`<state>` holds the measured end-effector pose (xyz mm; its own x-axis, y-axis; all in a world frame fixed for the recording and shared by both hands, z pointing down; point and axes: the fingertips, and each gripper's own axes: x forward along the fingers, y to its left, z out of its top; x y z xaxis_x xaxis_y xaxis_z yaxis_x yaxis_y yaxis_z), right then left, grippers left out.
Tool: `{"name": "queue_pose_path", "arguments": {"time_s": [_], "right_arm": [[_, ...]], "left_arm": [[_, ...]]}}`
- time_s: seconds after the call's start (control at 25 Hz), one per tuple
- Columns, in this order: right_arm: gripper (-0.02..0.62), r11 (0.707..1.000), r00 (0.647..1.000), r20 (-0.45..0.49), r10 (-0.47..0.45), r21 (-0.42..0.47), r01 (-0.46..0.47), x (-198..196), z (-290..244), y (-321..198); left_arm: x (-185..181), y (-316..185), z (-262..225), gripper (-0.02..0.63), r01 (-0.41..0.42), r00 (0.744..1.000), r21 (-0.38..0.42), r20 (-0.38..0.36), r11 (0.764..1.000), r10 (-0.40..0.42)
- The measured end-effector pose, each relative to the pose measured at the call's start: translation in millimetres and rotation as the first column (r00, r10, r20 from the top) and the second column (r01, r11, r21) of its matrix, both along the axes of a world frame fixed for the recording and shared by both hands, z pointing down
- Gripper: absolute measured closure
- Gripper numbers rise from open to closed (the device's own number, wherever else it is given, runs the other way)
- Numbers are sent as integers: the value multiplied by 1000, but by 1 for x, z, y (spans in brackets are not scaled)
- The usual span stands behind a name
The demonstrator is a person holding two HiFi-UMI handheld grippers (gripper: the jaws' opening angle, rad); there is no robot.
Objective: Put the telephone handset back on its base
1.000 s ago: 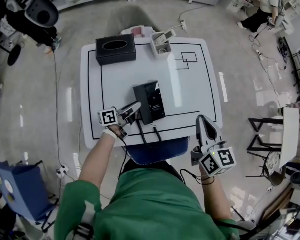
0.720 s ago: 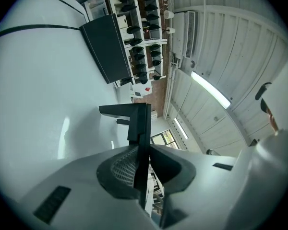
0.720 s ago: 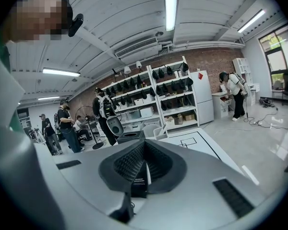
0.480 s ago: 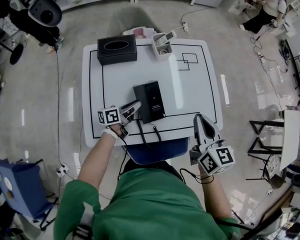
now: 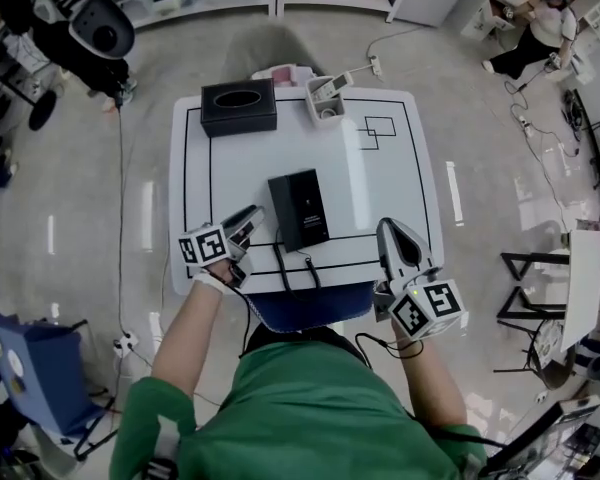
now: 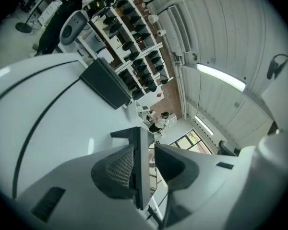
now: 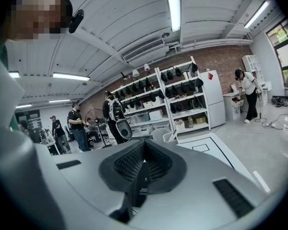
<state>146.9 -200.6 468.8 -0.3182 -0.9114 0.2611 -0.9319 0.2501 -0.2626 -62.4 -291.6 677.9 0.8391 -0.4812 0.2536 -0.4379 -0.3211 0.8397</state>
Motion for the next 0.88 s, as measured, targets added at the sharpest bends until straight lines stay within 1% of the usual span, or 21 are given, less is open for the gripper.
{"name": "queue_pose_path", "arguments": {"time_s": [0.12, 0.2, 0.28, 0.36, 0.44, 0.6, 0.72, 0.8, 0.88], "right_arm": [[572, 1000, 1000, -3, -13, 22, 13, 0, -8, -8], [572, 999, 1000, -1, -19, 38, 19, 0, -13, -12], [572, 998, 1000, 0, -27, 62, 27, -1, -22, -16], [572, 995, 999, -4, -41, 88, 42, -3, -31, -21], [572, 993, 998, -10, -57, 103, 58, -5, -37, -23], [572, 986, 998, -21, -66, 154, 68, -9, -52, -28], [572, 977, 997, -29, -74, 196, 78, -12, -68, -26], [572, 971, 996, -36, -86, 222, 91, -15, -79, -25], [573, 962, 994, -45, -96, 251, 104, -18, -90, -28]], "left_arm": [[-13, -3, -40, 460, 30, 999, 105, 27, 994, -33], [-22, -5, -68, 460, 57, 996, 183, 57, 981, -68], [-28, -8, -97, 460, 70, 989, 262, 107, 963, -101], [-29, -9, -123, 460, 61, 978, 337, 167, 939, -124], [-29, -5, -147, 460, 51, 969, 399, 201, 916, -142], [-28, 6, -194, 460, 52, 961, 512, 207, 857, -182], [-27, 17, -225, 460, 49, 951, 581, 220, 812, -216], [-26, 24, -244, 460, 30, 936, 630, 255, 776, -243], [-25, 27, -261, 460, -17, 907, 684, 317, 730, -276]]}}
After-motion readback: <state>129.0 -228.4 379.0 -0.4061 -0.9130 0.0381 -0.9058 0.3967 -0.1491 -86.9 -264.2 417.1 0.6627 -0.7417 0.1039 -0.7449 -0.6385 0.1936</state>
